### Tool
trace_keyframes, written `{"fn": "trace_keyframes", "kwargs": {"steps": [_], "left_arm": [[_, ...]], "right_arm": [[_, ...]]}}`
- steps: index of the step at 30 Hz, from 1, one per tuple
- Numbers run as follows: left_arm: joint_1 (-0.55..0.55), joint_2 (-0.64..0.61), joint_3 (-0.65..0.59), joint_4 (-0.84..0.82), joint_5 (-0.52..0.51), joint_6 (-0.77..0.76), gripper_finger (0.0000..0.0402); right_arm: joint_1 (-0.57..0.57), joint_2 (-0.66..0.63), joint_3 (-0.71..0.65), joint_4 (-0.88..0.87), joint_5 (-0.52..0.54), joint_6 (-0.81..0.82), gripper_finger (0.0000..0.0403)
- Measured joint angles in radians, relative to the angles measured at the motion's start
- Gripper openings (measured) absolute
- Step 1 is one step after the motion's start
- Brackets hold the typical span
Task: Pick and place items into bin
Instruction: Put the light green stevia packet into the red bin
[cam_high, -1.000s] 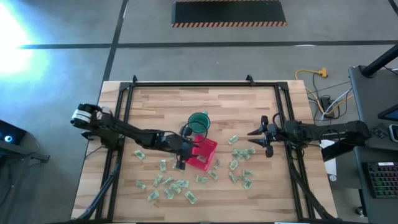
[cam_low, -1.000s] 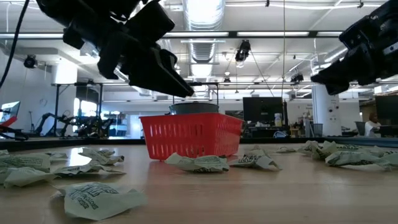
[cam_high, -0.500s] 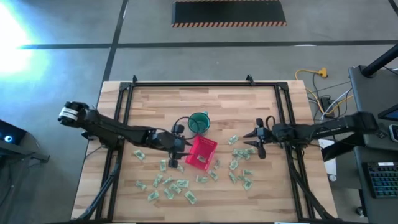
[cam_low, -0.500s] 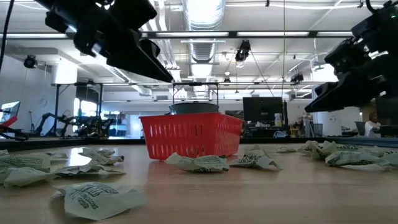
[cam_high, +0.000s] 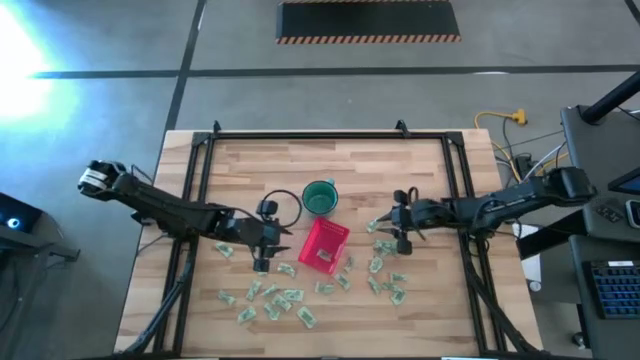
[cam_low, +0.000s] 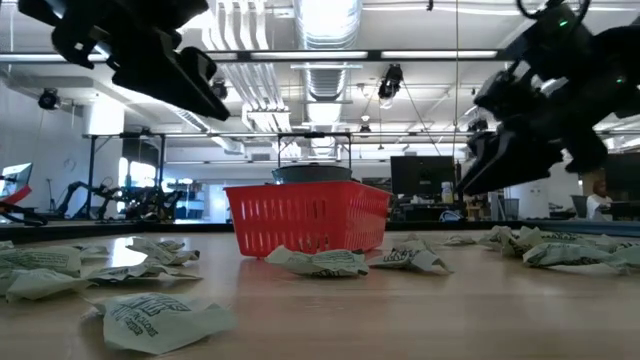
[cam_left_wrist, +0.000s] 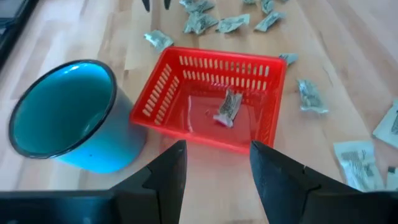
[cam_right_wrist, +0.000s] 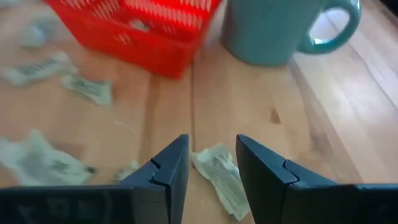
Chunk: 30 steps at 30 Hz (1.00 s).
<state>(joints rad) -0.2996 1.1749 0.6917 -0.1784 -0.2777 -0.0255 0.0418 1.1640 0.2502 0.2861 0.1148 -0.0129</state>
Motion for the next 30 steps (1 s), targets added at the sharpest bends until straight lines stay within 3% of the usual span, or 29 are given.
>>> {"fn": "trace_keyframes", "kwargs": {"steps": [11, 21, 30], "left_arm": [[-0.032, -0.125, -0.064, 0.002, -0.051, -0.025, 0.016], [-0.038, -0.117, -0.066, 0.002, -0.057, -0.03, 0.016], [-0.038, -0.117, -0.067, 0.004, -0.062, -0.032, 0.016]], "right_arm": [[-0.011, 0.245, 0.118, -0.082, 0.045, -0.018, 0.0123], [-0.045, 0.273, 0.145, -0.126, 0.045, -0.006, 0.0119], [-0.045, 0.272, 0.14, -0.15, 0.033, 0.013, 0.005]]}}
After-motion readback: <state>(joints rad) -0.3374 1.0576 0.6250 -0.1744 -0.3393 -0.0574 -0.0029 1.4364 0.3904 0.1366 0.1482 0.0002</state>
